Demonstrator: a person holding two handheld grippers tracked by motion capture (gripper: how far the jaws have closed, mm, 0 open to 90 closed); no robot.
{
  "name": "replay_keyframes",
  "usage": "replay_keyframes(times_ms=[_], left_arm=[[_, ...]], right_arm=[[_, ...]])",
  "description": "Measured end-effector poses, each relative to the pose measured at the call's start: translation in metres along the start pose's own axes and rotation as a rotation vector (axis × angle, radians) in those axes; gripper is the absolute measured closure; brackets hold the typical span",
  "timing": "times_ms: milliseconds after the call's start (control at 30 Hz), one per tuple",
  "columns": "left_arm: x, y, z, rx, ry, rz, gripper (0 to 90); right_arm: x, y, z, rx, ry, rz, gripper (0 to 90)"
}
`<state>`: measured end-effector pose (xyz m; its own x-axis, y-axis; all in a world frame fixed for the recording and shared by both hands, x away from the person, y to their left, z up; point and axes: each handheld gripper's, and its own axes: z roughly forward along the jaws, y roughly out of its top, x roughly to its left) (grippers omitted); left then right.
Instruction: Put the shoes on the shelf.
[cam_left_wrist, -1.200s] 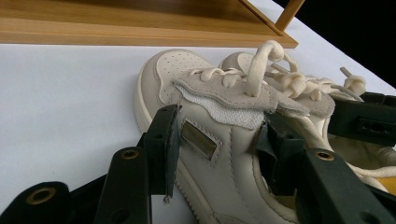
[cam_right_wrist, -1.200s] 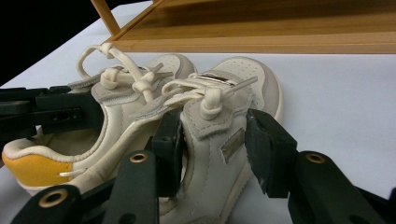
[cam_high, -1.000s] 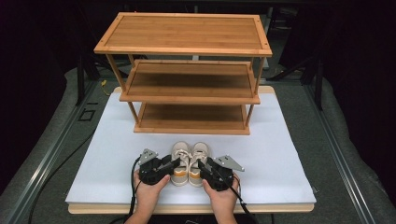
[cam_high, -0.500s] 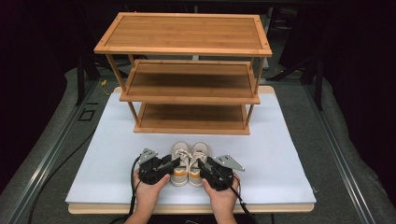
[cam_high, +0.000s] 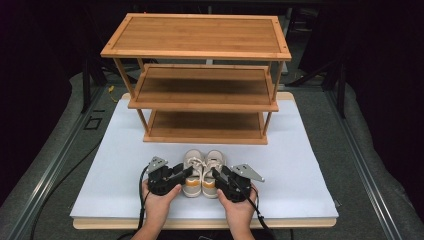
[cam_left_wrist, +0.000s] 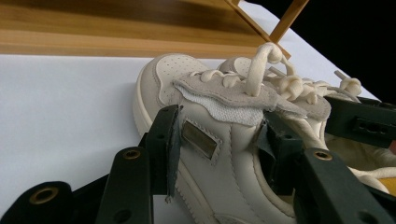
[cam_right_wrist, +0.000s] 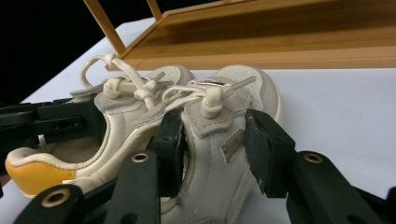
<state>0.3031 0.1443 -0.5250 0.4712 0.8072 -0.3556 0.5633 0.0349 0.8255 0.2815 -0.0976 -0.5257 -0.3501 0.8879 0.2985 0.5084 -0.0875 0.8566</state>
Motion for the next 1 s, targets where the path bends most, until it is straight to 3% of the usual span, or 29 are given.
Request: replay_keyframes(times_ms=[1000], left_arm=[[-0.019, 0.065, -0.026, -0.069, -0.026, 0.010, 54.5]], right_arm=[[0.016, 0.065, -0.023, -0.069, 0.022, -0.024, 58.6]])
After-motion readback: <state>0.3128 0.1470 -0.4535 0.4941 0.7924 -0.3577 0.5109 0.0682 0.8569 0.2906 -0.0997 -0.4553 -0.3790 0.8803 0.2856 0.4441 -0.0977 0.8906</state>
